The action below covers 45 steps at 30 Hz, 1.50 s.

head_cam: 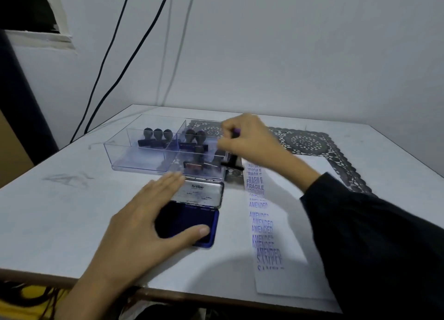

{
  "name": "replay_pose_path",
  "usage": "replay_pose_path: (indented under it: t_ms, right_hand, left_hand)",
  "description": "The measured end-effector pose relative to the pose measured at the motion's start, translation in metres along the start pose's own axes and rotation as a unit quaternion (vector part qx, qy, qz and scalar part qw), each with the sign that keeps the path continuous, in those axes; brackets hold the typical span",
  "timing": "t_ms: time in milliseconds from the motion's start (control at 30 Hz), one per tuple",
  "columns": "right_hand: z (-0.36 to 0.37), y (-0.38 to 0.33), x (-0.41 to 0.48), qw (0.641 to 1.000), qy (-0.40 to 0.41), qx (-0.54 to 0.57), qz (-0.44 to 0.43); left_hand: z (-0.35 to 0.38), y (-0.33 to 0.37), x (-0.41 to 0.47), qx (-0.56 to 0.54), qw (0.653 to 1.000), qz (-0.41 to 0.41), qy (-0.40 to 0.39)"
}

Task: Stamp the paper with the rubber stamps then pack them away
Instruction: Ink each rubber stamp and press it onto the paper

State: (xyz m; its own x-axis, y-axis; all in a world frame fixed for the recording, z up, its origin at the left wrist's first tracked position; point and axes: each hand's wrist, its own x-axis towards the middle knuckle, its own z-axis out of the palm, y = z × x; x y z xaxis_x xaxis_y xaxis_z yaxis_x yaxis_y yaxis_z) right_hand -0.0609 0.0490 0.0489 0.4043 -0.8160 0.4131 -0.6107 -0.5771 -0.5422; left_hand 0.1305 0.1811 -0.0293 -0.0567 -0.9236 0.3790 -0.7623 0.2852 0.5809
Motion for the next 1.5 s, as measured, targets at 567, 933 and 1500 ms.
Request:
replay_pose_path:
  t_ms: [567, 933, 1500]
  right_hand:
    - [-0.033, 0.129, 0.025, 0.969, -0.075, -0.233, 0.014]
    - [-0.010, 0.135, 0.015, 0.947, -0.011, -0.321, 0.010]
    - [-0.056, 0.102, 0.024, 0.971, 0.196, -0.103, 0.089]
  left_hand:
    - [0.122, 0.070, 0.028, 0.193, 0.961, 0.134, -0.149]
    - [0.128, 0.067, 0.028, 0.200, 0.961, 0.157, -0.107]
    - [0.121, 0.066, 0.026, 0.150, 0.969, 0.186, -0.059]
